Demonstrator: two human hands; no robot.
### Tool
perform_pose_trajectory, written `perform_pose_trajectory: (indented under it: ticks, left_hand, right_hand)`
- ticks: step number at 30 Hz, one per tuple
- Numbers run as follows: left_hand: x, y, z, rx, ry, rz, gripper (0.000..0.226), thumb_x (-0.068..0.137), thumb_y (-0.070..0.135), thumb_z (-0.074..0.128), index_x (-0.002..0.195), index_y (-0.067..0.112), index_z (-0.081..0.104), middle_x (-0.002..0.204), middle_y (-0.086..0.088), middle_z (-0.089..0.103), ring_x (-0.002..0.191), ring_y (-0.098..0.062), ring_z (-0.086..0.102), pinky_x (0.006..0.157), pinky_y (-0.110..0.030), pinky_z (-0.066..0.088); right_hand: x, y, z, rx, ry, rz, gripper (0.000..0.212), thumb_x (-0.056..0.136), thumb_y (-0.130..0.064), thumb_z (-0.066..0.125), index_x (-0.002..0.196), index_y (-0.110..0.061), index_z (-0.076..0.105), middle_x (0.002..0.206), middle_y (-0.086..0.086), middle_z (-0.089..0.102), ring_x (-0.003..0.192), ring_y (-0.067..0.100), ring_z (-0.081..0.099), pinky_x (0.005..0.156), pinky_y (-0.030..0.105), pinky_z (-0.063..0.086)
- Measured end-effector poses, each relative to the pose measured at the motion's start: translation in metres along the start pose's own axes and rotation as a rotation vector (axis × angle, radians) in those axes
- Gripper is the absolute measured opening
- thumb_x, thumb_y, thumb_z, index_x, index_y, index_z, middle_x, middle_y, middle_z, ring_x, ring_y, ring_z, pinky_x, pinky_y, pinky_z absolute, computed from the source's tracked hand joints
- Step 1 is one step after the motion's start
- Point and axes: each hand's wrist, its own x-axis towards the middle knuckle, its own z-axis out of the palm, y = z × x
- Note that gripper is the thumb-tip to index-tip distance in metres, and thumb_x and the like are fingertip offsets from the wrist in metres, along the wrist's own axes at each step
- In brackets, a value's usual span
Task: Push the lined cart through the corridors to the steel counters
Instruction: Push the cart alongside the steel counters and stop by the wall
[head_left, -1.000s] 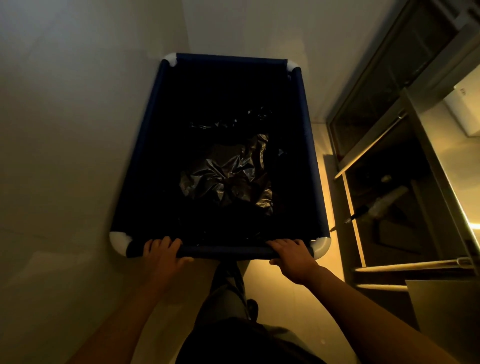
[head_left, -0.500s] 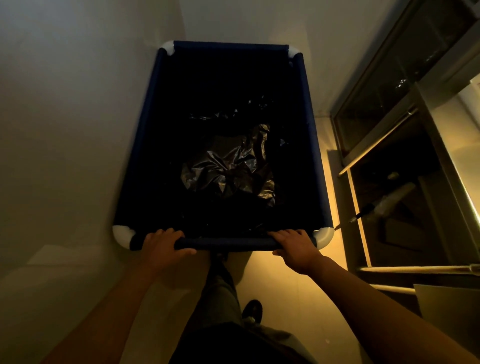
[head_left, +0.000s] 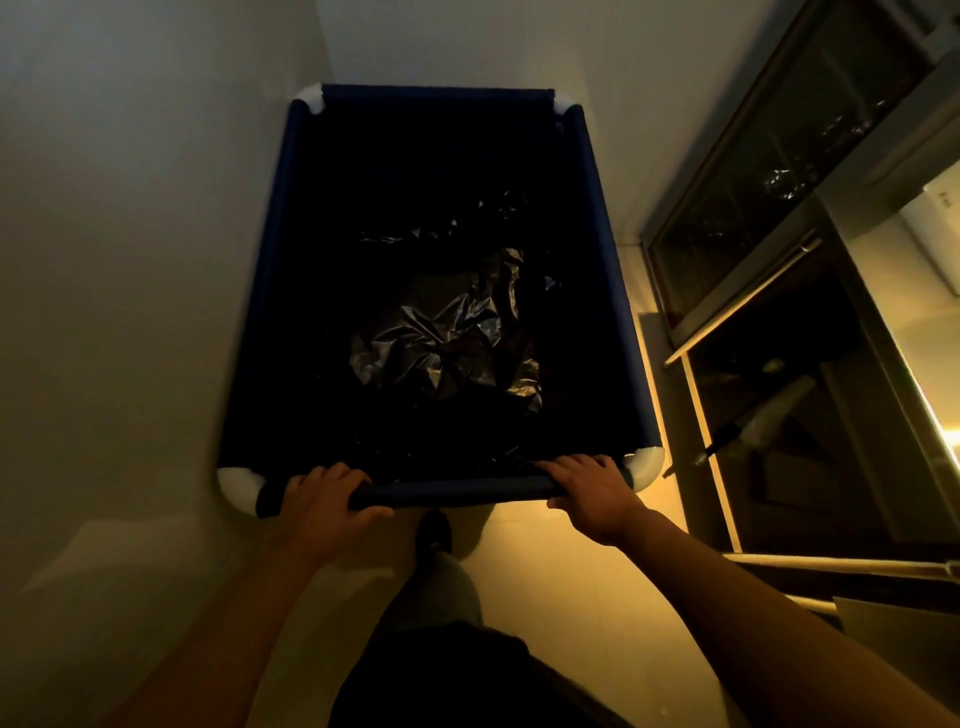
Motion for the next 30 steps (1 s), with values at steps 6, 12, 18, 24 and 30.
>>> perform_pose_trajectory:
  ticks: [6,12,18,24,30]
  left_hand:
    - [0.042,-0.008,-0.009,0.024,0.137,0.038,0.088,0.077,0.091,0.012,0.115,0.031,0.064,0.111,0.006,0.063,0.104,-0.023,0.060,0.091,-0.042,0.042]
    - [0.086,-0.018,-0.026,0.042,0.136,0.066,0.074,0.085,0.084,0.024,0.113,0.028,0.063,0.106,0.004,0.063,0.099,-0.025,0.060,0.088,-0.042,0.043]
    - [0.127,-0.025,-0.045,-0.001,0.112,0.067,0.083,0.083,0.087,0.015,0.112,0.027,0.065,0.104,0.004,0.066,0.097,-0.025,0.062,0.089,-0.044,0.043]
    - [0.169,-0.025,-0.069,0.046,0.033,0.026,0.075,0.081,0.084,0.026,0.119,0.031,0.062,0.114,0.005,0.065,0.106,-0.023,0.059,0.093,-0.042,0.041]
    - [0.209,-0.026,-0.094,0.026,-0.078,-0.011,0.069,0.084,0.084,0.035,0.129,0.036,0.055,0.126,0.007,0.059,0.118,-0.021,0.052,0.102,-0.043,0.034]
  right_hand:
    - [0.038,0.004,-0.026,-0.050,0.007,0.048,0.064,0.100,-0.045,0.052,0.157,-0.035,0.025,0.159,-0.003,0.037,0.147,0.027,0.033,0.119,0.049,0.024]
    - [0.078,0.006,-0.055,-0.072,-0.022,0.119,0.064,0.101,-0.042,0.053,0.158,-0.033,0.024,0.159,0.001,0.035,0.147,0.029,0.032,0.121,0.051,0.022]
    - [0.116,0.012,-0.084,-0.097,-0.072,0.146,0.061,0.102,-0.041,0.052,0.157,-0.033,0.025,0.156,0.001,0.037,0.146,0.029,0.033,0.122,0.052,0.020]
    - [0.150,0.024,-0.107,-0.084,-0.074,0.123,0.061,0.101,-0.041,0.053,0.156,-0.032,0.027,0.154,0.002,0.038,0.144,0.029,0.034,0.120,0.052,0.024]
    - [0.184,0.037,-0.125,-0.066,-0.047,0.069,0.059,0.102,-0.041,0.051,0.155,-0.031,0.027,0.155,0.002,0.037,0.143,0.029,0.035,0.119,0.050,0.027]
